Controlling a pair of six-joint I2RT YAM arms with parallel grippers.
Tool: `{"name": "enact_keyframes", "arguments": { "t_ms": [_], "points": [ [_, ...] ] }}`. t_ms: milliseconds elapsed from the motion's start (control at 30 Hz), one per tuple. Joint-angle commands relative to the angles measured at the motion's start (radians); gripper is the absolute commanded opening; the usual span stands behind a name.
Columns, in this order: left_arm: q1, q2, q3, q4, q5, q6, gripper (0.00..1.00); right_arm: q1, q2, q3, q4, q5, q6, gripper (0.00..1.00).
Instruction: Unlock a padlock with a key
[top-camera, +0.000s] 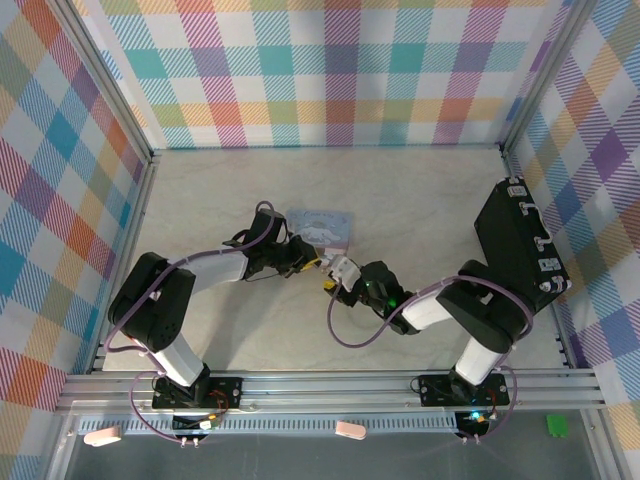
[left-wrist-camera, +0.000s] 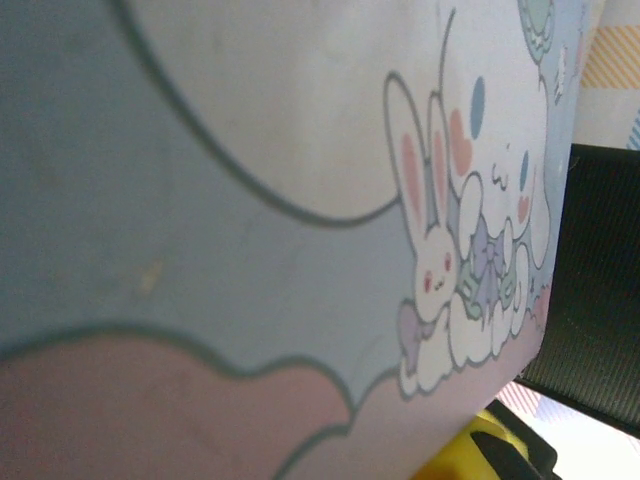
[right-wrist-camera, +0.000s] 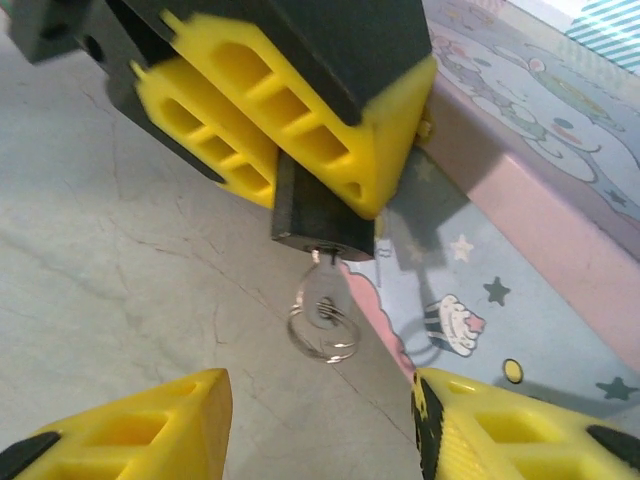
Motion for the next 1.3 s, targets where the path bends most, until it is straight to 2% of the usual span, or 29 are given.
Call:
{"name": "enact_keyframes", "arguments": {
  "t_ms": [0, 367, 500, 633, 767, 1000, 1167, 1267],
  "points": [
    [0.005, -0.037, -0.002, -0.048, 0.014, 0.029, 0.0, 0.01, 0.031, 0.039, 0.116, 0.028, -0.041, 0.49],
    [0.0, -0.032, 0.0, -0.048, 0.014, 0.028, 0.0, 0.027, 0.094, 0.088, 0.11, 0.014, -0.051, 0.4],
    [-0.001, -0.032, 0.0, -0.047, 0.01, 0.027, 0.0, 0.028, 0.125, 0.071, 0.167, 0.07, -0.069, 0.38],
    [-0.002, -0.028, 0.0, -0.04, 0.011, 0.026, 0.0, 0.028, 0.134, 0.056, 0.176, 0.084, -0.057, 0.33],
    [-0.003, -0.024, 0.001, -0.039, 0.013, 0.026, 0.0, 0.028, 0.13, 0.055, 0.174, 0.085, -0.036, 0.22],
    [-0.009, -0.02, 0.0, -0.036, 0.012, 0.024, 0.0, 0.028, 0.132, 0.074, 0.152, 0.071, -0.004, 0.15],
    [-0.016, -0.021, -0.004, -0.031, 0.006, 0.028, 0.0, 0.028, 0.118, 0.082, 0.138, 0.088, 0.08, 0.04],
    [-0.016, -0.023, -0.014, -0.031, -0.009, 0.032, 0.12, 0.027, 0.072, 0.1, 0.032, 0.036, 0.182, 0.0]
  ]
}}
